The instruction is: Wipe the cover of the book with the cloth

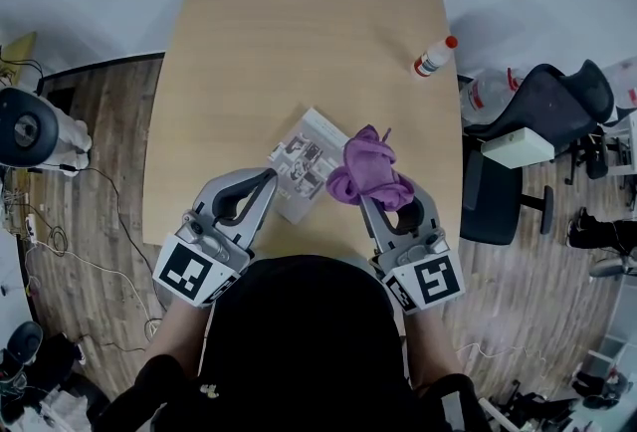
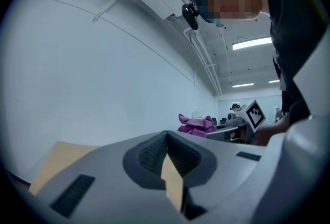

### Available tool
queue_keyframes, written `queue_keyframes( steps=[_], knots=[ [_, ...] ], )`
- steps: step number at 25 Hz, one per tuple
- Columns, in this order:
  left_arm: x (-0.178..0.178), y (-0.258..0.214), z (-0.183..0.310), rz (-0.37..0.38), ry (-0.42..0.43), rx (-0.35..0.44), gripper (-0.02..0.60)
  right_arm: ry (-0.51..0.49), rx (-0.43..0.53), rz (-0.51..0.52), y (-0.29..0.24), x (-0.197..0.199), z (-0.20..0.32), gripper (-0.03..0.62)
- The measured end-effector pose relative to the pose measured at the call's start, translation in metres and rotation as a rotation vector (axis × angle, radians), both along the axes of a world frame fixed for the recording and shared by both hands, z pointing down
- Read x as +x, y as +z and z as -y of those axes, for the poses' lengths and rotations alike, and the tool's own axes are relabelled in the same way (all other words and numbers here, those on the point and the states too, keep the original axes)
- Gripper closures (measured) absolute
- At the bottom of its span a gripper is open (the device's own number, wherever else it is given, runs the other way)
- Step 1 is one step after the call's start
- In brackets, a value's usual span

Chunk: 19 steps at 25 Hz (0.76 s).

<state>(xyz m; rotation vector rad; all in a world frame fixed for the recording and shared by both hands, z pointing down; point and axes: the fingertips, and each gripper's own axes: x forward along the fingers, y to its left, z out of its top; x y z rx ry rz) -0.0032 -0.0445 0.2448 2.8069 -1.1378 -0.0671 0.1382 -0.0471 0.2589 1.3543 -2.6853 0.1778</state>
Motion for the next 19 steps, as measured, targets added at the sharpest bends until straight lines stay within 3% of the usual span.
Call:
queue_keyframes(
  steps=[19],
  knots=[
    [0.003,0.02,0.015,0.029,-0.039,-0.077,0.561,-0.013,-0.003,0.007,0.006,0.012,0.011,0.434]
  ],
)
